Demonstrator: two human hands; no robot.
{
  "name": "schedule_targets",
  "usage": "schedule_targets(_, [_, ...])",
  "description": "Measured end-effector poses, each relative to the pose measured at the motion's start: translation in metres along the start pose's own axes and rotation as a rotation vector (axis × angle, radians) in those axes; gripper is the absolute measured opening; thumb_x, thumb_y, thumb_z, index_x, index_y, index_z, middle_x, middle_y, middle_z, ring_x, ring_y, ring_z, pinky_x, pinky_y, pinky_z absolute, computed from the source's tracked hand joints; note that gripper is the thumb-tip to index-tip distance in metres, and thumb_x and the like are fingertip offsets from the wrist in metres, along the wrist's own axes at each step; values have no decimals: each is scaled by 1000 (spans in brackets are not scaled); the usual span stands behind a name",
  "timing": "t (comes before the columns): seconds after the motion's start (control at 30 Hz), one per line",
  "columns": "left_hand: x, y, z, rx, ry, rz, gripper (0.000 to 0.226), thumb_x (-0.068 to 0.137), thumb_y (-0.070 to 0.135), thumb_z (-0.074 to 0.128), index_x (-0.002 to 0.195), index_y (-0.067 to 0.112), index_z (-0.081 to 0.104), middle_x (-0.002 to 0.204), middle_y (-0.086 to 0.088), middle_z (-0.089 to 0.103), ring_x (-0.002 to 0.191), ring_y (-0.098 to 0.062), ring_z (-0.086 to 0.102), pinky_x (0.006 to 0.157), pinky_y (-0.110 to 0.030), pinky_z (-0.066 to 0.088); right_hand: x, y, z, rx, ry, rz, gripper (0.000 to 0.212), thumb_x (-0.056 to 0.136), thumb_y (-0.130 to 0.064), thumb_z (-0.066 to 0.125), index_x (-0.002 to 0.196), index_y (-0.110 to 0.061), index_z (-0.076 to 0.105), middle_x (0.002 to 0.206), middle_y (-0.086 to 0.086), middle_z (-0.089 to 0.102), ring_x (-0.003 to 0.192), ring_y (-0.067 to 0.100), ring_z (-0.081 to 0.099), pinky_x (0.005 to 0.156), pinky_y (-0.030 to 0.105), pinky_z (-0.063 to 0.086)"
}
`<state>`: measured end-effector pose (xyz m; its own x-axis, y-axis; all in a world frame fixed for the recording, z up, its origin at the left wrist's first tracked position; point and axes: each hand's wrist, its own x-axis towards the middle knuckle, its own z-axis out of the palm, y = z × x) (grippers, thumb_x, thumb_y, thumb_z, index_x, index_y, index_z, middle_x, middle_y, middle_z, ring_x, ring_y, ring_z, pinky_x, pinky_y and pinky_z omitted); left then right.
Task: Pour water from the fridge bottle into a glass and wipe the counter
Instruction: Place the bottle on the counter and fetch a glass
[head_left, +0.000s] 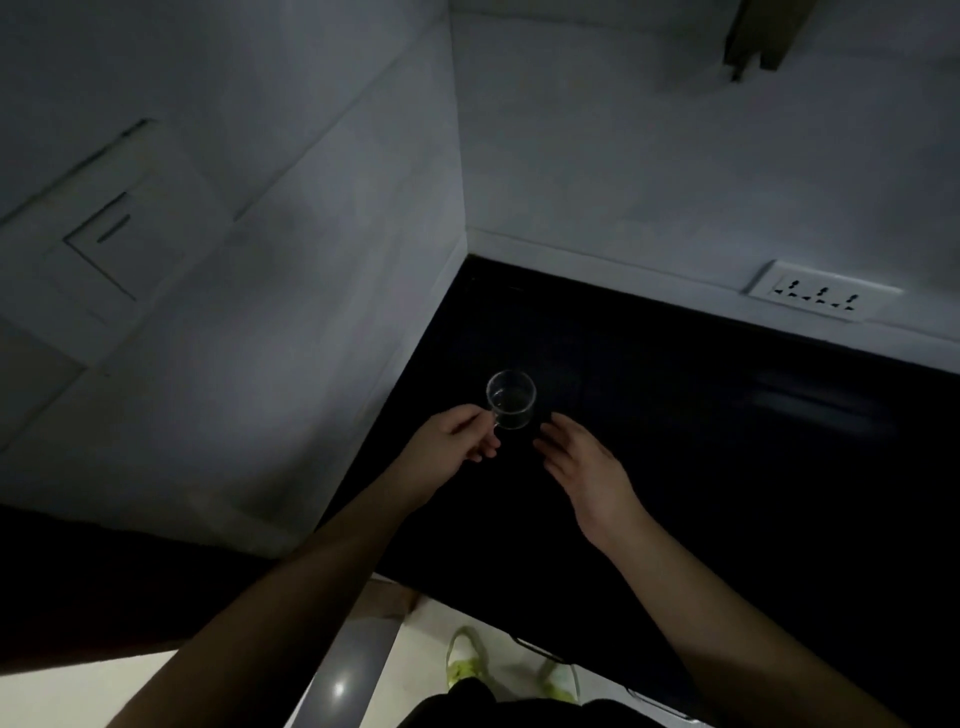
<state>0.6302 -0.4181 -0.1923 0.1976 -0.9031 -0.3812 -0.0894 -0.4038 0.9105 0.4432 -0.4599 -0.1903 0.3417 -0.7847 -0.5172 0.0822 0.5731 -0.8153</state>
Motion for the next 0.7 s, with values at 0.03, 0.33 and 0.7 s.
schedule_targets(0.03, [-5, 7, 5, 17, -30, 21, 23, 102, 26, 50, 91, 16, 67, 84, 0, 70, 77, -10, 65, 72, -22, 51, -2, -3, -5, 25, 6, -11, 37, 101, -33, 44, 136, -22, 49, 132, 2, 59, 116, 14, 61, 107, 35, 42])
schedule_targets(0.33, [-31, 38, 49, 181, -199, 127, 27, 101, 26, 49, 80, 22, 64, 81, 3, 68, 75, -10, 63, 72, -25, 50, -38, -27, -46, 22, -31, -88, 35, 100, -37, 43, 122, -22, 65, 122, -2, 68, 115, 13, 62, 106, 36, 42])
schedule_targets(0.7, [-46, 54, 84, 261, -302, 187, 31, 101, 28, 50, 74, 31, 65, 80, 3, 70, 74, -11, 65, 72, -27, 49, -85, -25, -84, -81, 79, -164, 33, 101, -34, 43, 125, -22, 62, 117, -1, 70, 108, 13, 67, 103, 40, 45])
